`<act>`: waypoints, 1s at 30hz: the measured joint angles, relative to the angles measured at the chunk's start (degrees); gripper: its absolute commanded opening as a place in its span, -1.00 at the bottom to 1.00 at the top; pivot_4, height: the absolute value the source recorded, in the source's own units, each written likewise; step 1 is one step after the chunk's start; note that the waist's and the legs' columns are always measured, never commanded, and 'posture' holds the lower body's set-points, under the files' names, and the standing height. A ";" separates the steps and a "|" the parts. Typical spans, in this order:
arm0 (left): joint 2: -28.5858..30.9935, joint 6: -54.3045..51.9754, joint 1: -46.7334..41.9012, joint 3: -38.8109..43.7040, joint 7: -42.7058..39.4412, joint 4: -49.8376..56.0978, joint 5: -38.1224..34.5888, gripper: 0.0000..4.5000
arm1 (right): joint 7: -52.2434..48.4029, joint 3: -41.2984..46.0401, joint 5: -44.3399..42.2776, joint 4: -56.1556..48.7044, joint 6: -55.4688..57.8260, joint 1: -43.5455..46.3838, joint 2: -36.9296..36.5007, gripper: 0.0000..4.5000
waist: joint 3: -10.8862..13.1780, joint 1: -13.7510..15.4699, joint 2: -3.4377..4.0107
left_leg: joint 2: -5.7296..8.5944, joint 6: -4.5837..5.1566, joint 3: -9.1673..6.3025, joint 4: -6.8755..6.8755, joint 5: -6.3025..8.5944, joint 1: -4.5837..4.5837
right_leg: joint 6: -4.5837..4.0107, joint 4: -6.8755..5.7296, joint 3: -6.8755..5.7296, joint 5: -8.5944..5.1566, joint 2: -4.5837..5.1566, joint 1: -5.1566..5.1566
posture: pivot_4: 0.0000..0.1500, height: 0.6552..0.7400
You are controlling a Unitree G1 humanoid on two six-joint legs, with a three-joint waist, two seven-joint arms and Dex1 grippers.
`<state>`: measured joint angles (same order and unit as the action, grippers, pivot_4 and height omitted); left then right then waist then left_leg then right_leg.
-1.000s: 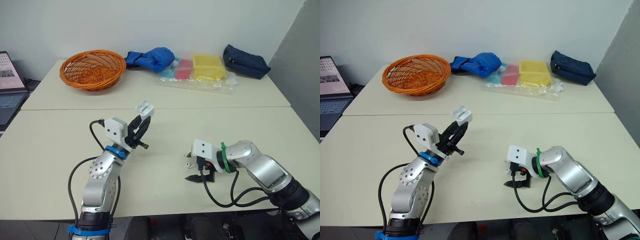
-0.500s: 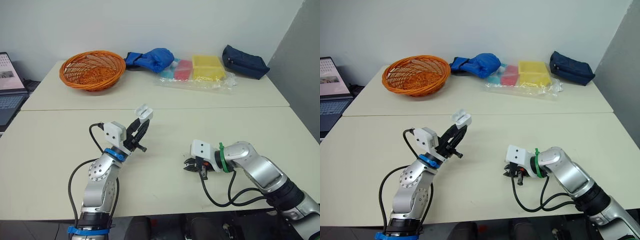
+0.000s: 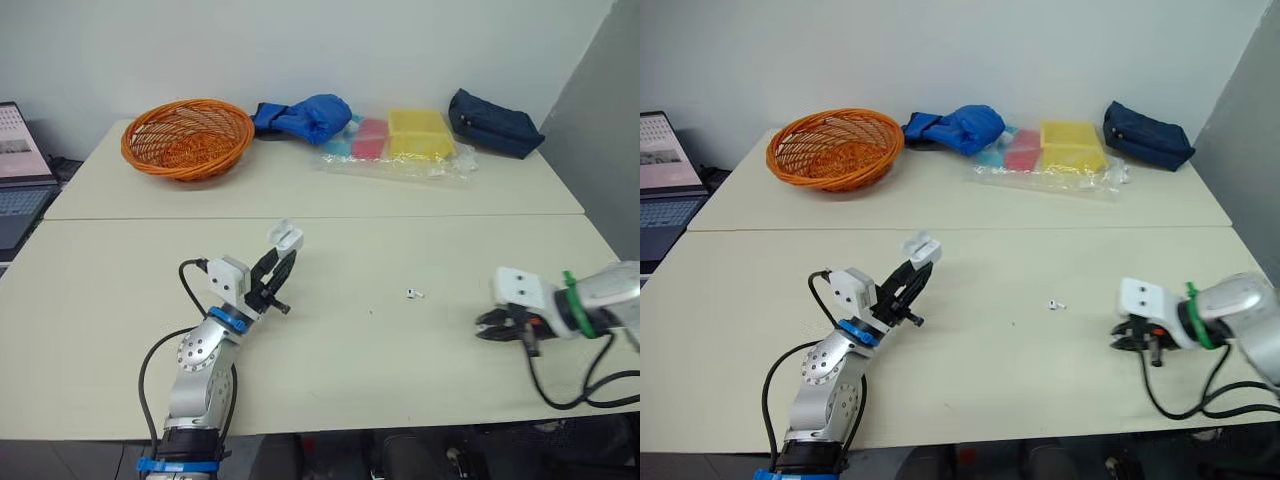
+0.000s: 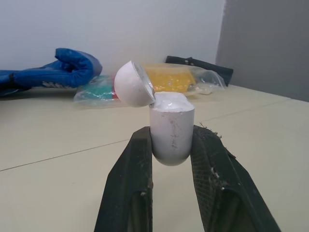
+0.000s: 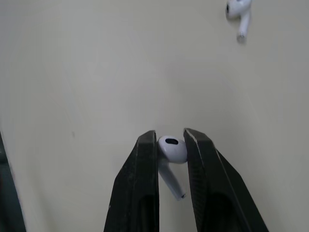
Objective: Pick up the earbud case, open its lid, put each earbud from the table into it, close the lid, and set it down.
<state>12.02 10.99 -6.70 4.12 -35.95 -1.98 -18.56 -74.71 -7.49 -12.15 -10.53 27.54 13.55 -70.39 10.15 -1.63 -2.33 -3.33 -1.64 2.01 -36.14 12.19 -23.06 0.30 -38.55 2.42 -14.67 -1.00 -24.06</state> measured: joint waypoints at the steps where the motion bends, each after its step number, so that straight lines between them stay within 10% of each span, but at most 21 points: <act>1: 0.00 0.77 0.29 -0.04 0.04 -0.25 0.29 -0.68 | -0.73 0.06 1.15 3.60 -2.60 -0.59 -1.25 -0.81 | 0.00 -0.04 0.00 | -0.01 0.00 0.03 0.02 0.00 0.03 | -0.04 -0.01 0.02 -0.02 0.00 0.01 | 1.00 1.00; 22: -2.15 1.90 3.28 -1.99 3.93 2.70 1.92 -0.68 | -3.90 -3.30 16.02 23.62 -24.66 0.33 -2.27 -0.81 | -0.02 -0.13 0.05 | -0.01 -0.01 0.10 0.00 -0.01 0.15 | 0.01 -0.14 0.11 0.01 -0.07 0.05 | 1.00 1.00; 30: -1.94 1.46 1.75 -2.04 4.02 2.73 1.86 -0.68 | -1.93 -1.73 17.16 25.21 -25.64 0.69 -0.92 0.44 | -0.05 -0.13 -0.01 | -0.01 -0.01 0.04 -0.02 -0.01 0.23 | 0.01 -0.13 0.10 0.01 -0.08 0.17 | 1.00 1.00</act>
<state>10.08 12.45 -4.94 2.08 -31.94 0.75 -16.70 -76.64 -9.22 5.01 14.68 1.90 14.23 -71.30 10.10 -1.76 -2.34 -3.34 -1.65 2.05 -36.16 12.18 -22.83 0.31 -38.68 2.52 -14.66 -1.08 -23.88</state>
